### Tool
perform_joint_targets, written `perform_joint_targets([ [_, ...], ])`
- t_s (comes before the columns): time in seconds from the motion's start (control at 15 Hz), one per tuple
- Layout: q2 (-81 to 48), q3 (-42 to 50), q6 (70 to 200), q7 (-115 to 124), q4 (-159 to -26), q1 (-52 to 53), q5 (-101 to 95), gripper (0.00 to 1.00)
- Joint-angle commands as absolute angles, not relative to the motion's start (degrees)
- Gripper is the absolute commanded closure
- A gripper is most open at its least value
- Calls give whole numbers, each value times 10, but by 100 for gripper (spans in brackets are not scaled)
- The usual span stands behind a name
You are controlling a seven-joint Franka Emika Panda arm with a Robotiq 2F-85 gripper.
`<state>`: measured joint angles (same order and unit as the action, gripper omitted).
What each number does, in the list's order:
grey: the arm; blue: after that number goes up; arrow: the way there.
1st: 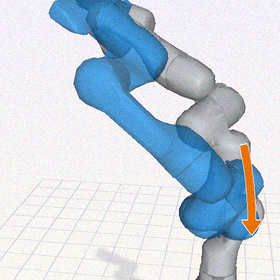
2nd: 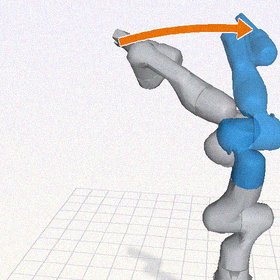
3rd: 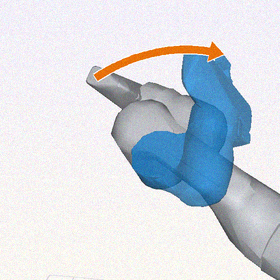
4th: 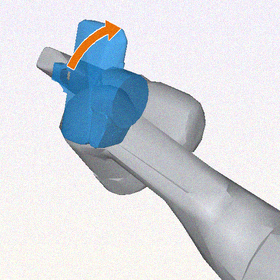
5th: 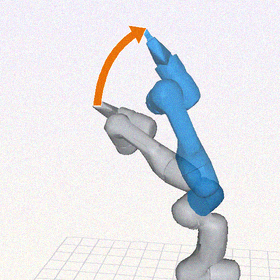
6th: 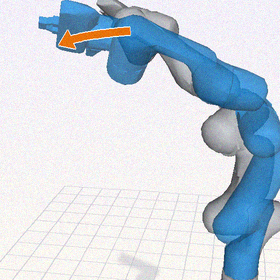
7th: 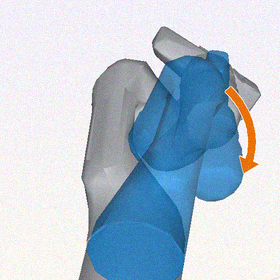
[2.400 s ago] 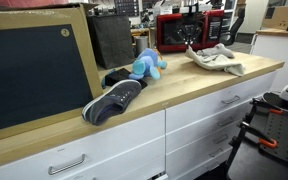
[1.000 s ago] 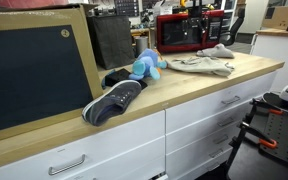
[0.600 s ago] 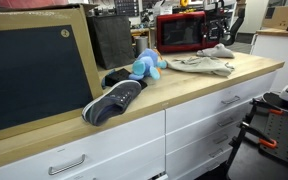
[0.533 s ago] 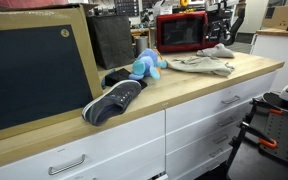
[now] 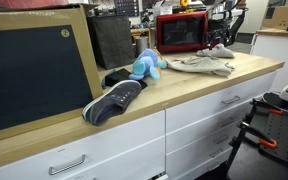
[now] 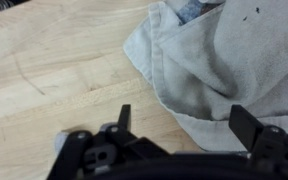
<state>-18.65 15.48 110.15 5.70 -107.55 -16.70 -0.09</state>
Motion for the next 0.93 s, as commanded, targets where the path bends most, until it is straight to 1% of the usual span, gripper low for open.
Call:
perform_joint_targets([
  [0.0,-154,149,1170,-26,-1131,-168,-32,0],
  [0.4,-126,149,1266,-181,-1206,-182,-82,0],
  [0.87,-117,146,1393,-240,-1277,-190,-81,0],
])
